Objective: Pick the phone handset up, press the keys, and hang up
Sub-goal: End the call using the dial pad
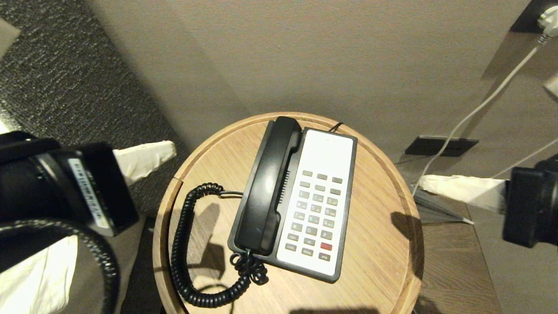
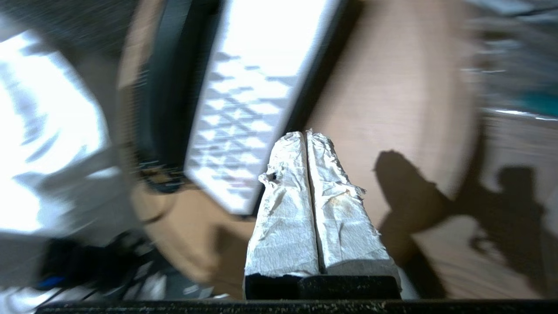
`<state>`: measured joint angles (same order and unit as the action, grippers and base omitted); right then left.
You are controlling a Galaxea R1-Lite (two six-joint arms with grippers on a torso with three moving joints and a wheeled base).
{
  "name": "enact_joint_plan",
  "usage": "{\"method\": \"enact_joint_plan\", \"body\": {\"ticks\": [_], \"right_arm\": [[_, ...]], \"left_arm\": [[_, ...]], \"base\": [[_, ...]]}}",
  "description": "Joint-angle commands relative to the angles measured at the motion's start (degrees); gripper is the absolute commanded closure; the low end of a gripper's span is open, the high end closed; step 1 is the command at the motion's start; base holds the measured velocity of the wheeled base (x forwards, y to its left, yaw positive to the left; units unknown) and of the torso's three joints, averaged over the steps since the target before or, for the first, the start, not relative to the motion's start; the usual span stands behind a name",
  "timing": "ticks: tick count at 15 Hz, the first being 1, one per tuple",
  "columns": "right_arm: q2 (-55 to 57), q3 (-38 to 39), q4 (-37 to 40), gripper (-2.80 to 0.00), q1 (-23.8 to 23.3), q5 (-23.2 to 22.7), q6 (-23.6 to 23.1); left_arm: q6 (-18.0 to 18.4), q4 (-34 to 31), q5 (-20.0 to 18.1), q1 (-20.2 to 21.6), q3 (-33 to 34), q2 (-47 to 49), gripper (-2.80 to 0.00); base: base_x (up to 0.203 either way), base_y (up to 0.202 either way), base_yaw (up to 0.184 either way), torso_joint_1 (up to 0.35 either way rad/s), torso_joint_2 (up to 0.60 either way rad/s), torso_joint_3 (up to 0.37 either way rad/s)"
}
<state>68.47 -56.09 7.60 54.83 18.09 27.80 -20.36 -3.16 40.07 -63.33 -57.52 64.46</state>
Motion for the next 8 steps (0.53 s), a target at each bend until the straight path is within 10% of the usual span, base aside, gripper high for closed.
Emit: {"method": "enact_joint_plan", "body": {"ticks": [1, 8], "right_arm": [[8.7, -4.6, -0.1, 0.00, 6.7, -0.1, 3.5], [15.3, -5.5, 1.1, 0.00, 12.5, 0.4, 8.0]], "left_arm": [[-0.2, 0.0, 0.2, 0.6, 1.1, -4.7, 0.00], [-0.2, 0.0, 0.2, 0.9, 4.0, -8.8, 0.00]], "base": [[0.000, 0.000, 0.000, 0.000, 0.00, 0.000], [0.000, 0.000, 0.000, 0.000, 0.00, 0.000]]}}
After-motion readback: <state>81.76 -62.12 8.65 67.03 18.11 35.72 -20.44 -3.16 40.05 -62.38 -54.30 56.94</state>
